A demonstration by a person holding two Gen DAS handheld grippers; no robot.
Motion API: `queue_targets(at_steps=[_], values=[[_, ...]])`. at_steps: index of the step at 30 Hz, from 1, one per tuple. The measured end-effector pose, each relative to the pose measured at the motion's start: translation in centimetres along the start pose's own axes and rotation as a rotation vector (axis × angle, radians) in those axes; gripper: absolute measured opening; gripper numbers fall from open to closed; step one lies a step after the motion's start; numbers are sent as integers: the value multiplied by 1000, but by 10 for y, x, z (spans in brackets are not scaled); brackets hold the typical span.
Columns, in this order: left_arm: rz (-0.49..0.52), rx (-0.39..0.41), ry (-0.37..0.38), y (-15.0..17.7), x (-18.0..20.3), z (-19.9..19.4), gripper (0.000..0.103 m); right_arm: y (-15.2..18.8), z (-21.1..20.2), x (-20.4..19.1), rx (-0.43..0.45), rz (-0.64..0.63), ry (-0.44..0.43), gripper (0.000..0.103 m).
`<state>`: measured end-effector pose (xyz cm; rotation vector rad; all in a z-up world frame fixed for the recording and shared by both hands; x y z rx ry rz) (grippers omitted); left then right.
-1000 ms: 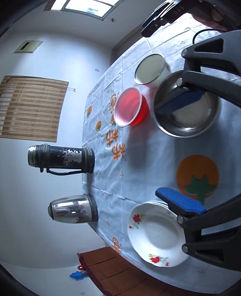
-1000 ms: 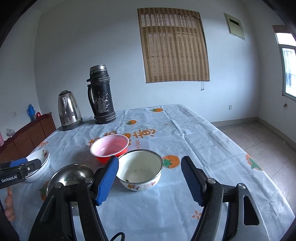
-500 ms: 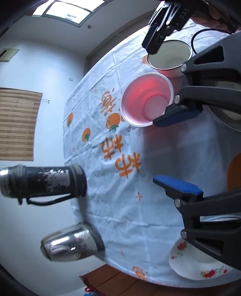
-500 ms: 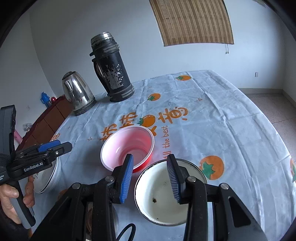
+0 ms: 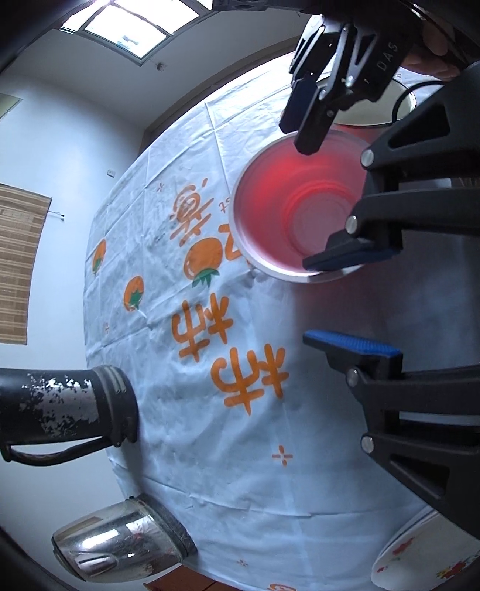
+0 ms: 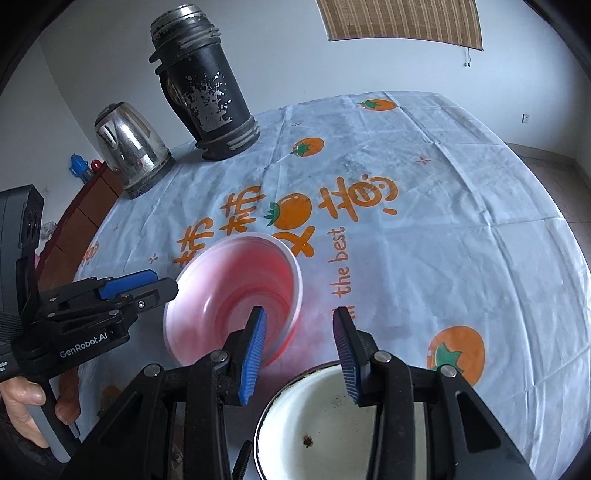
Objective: Organize plates and bowls
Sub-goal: 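Close the left gripper on the rim of the red plastic bowl, then lift and carry the red plastic bowl with the left gripper over the steel bowl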
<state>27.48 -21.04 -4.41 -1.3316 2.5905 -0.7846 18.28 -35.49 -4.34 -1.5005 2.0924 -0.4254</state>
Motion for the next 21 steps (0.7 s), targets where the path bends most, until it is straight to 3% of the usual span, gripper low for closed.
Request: queue_targets(at_steps=[5, 8, 12, 16, 21], values=[[4, -5, 10, 0, 5, 6, 30, 0, 8, 1, -7, 7, -12, 27], [-11, -20, 39, -1, 6, 11, 16, -2, 10, -1, -7, 10, -45, 17], [15, -7, 37, -2, 12, 11, 6, -2, 9, -5, 14, 16, -45, 8], [-7, 24, 57, -2, 12, -6, 6, -2, -2, -9, 29, 17, -66, 6], [9, 78, 29, -2, 22, -36, 6, -1, -27, -17, 77, -1, -68, 6]])
Point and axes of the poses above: each gripper's, at about its wrist camera, not at the fingertips, and z roughly the way its jaws point, x to its right, y to its underside, the point moved 4 cm from there along z, roughly the way its jaws point, and after that the axes turned 2 degrees about z, right-handed, at the moved point
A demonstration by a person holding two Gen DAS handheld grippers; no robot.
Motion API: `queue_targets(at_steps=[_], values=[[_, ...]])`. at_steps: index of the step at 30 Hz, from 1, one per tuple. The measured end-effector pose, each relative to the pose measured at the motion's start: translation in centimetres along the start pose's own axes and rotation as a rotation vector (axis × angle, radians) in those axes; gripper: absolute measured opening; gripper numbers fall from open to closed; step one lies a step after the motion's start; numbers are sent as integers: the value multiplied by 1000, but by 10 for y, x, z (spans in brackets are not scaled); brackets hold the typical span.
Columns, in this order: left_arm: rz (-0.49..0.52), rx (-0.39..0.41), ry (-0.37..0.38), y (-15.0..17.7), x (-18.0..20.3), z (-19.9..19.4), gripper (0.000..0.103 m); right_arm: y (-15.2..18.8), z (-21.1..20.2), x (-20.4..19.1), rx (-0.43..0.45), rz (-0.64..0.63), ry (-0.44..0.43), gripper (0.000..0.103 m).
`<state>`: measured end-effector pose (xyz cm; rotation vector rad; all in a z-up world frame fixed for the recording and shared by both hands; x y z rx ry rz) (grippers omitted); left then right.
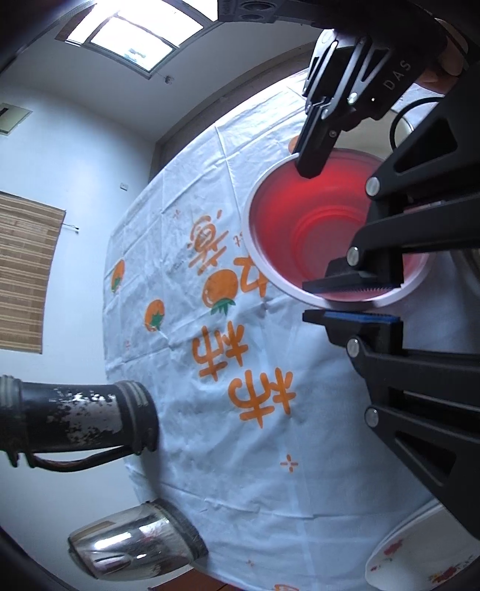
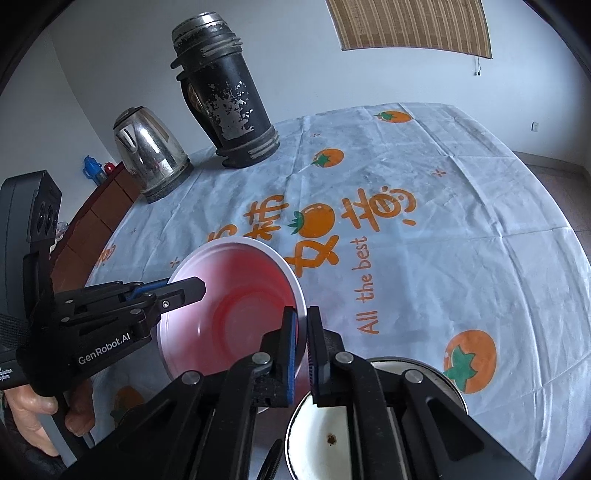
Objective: Organize plates and bowls
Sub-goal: 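Lift and carry the red plastic bowl with the left gripper over the steel bowl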
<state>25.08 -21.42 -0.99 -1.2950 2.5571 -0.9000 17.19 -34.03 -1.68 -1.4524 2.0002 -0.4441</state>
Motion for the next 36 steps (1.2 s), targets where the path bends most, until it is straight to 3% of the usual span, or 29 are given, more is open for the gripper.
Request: queue_targets(at_steps=[9, 17, 28, 36], values=[[51, 64, -12, 12, 23, -61, 6, 4, -64, -16, 59, -15, -33, 6], [72, 90, -40, 47, 34, -98, 6, 34, -105, -32, 57, -16, -80, 6], [64, 67, -43, 97, 35, -104, 6, 82, -119, -42, 40, -5, -97, 6], [63, 62, -51, 115, 40, -104, 7, 103, -120, -41, 34, 21, -108, 6]])
Point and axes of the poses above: each gripper's, at about its wrist camera, not at the fingertips, and z roughly the way its jaws point, x to its right, y to its underside, the point moved 4 cm from there along z, roughly the way its jaws point, and after that the axes turned 2 degrees about z, right-handed, at the moved point
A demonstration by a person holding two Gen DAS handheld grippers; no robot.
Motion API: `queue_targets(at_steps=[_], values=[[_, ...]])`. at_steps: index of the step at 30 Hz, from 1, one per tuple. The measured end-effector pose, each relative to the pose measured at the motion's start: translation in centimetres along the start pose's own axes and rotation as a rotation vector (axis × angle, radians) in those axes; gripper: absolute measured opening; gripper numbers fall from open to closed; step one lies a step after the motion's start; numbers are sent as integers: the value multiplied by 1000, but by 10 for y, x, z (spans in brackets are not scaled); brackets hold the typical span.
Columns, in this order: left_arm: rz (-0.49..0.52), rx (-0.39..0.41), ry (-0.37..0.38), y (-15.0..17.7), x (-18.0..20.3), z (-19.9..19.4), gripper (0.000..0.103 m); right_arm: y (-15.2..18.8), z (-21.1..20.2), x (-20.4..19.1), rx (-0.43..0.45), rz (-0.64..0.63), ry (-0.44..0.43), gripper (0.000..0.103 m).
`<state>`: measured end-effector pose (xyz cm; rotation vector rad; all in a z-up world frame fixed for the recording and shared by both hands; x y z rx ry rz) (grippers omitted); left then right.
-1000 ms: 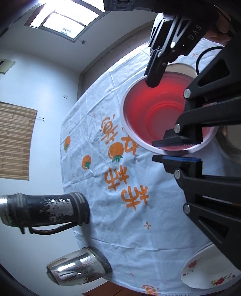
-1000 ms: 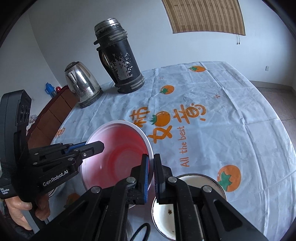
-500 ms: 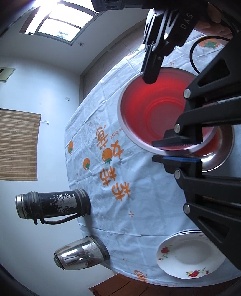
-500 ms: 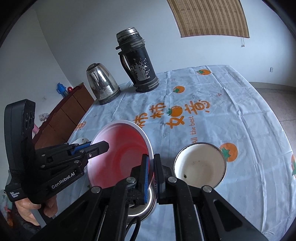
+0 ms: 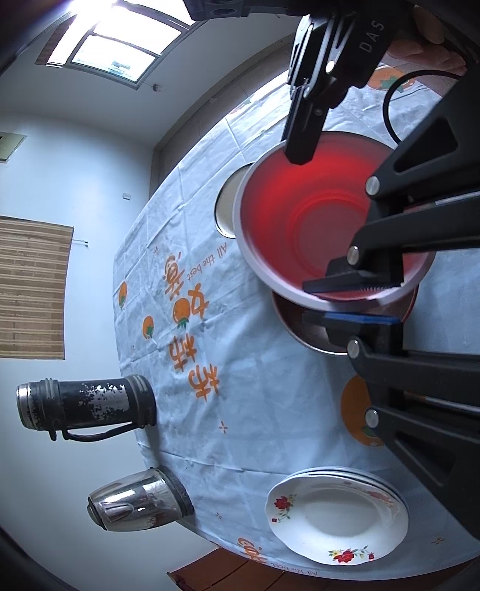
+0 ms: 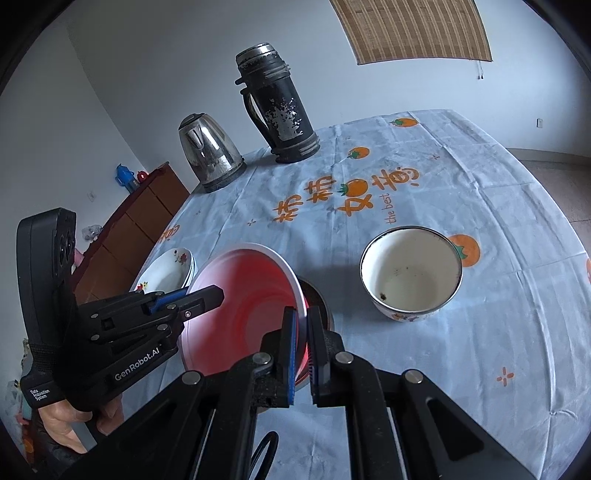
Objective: Organize plates and bowls
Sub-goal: 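Lift and carry the red plastic bowl with the left gripper over the steel bowl, then lower the red bowl into the steel bowl and open the left gripper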
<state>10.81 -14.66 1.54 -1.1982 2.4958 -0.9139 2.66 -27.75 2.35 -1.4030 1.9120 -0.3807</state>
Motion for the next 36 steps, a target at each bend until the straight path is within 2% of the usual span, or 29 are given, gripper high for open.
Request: queue_targets(at_steps=[12, 24, 36], values=[[-11, -9, -39, 7, 2, 12, 8, 11, 8, 7, 17, 26, 2, 6], [-32, -32, -66, 10, -5, 27, 9, 11, 25, 9, -6, 41, -4, 7], [-61, -64, -61, 20, -10, 47, 9, 17, 45, 12, -16, 18, 47, 7]])
Point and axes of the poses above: each gripper's, at about its wrist camera, not at the fingertips, and z roughly the way its jaws point, x to its right, y to its underside, the point moved 4 cm from there along z, roughly the way its jaws point, and after that the axes turned 2 degrees about z, right-handed, at the moved point
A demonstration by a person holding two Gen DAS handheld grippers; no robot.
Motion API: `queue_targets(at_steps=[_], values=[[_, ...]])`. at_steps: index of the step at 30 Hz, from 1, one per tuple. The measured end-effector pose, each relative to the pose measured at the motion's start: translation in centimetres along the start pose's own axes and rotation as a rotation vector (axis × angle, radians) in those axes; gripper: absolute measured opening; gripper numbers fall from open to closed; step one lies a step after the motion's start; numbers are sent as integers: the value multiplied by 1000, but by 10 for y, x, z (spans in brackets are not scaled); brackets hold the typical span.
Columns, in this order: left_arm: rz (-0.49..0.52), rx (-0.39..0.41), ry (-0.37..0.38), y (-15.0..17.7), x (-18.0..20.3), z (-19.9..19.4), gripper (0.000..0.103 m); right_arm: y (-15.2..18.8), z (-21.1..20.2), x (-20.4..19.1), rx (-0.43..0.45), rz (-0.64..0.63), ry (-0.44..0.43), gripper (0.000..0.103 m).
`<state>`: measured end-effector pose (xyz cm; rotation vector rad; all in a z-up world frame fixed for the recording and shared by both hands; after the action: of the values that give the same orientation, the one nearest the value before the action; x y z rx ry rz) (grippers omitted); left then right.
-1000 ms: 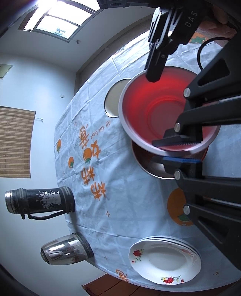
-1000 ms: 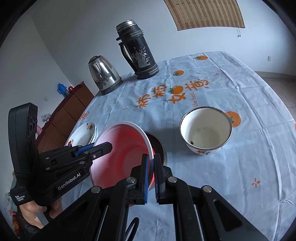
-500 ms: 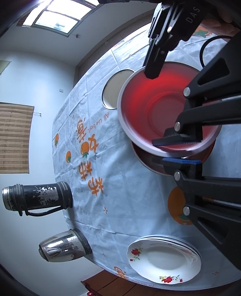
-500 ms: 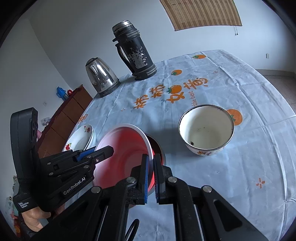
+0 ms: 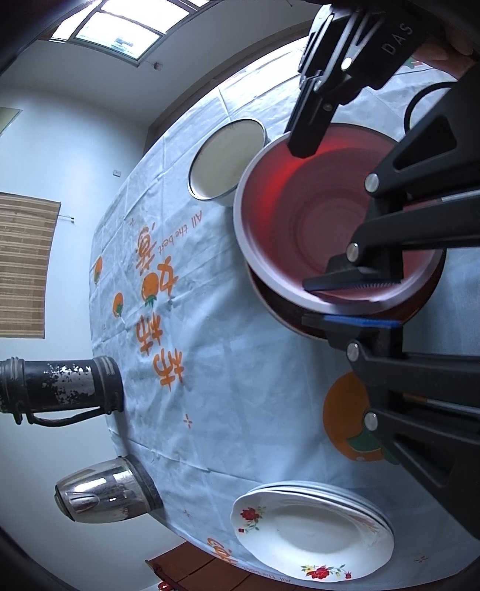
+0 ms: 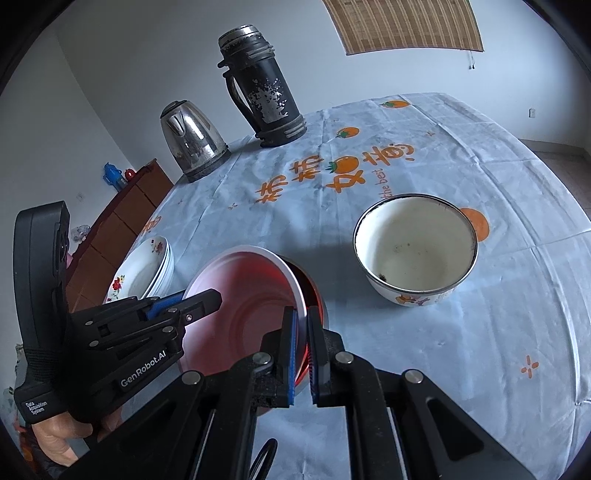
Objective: Organize plates and bowls
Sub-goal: 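Lower the red bowl into the steel bowl and open the left gripper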
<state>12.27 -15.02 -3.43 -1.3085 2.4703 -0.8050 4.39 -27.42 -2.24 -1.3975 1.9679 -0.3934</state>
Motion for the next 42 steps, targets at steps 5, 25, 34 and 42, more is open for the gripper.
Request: queue_targets(at_steps=[5, 25, 34, 42], values=[[2, 1, -8, 2, 0, 5, 10, 0, 4, 1, -2, -7, 15, 7], [28, 60, -74, 4, 6, 5, 12, 1, 8, -5, 51, -93, 112, 7], [43, 123, -177, 10, 8, 4, 19, 6, 5, -14, 128, -174, 106, 10], [-25, 224, -152, 16, 3, -1, 50, 12, -10, -20, 286, -233, 113, 44]])
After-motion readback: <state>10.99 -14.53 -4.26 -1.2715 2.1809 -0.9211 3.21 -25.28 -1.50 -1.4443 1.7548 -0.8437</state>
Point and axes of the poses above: each gripper's, at about its wrist camera, not at the fingertips, and z roughly the way its jaws point, x to its right, y to its underside, the point moved 4 cm from there along z, roughly the way its jaws point, and after that the axes turned 2 degrees about z, right-handed, at the moved point
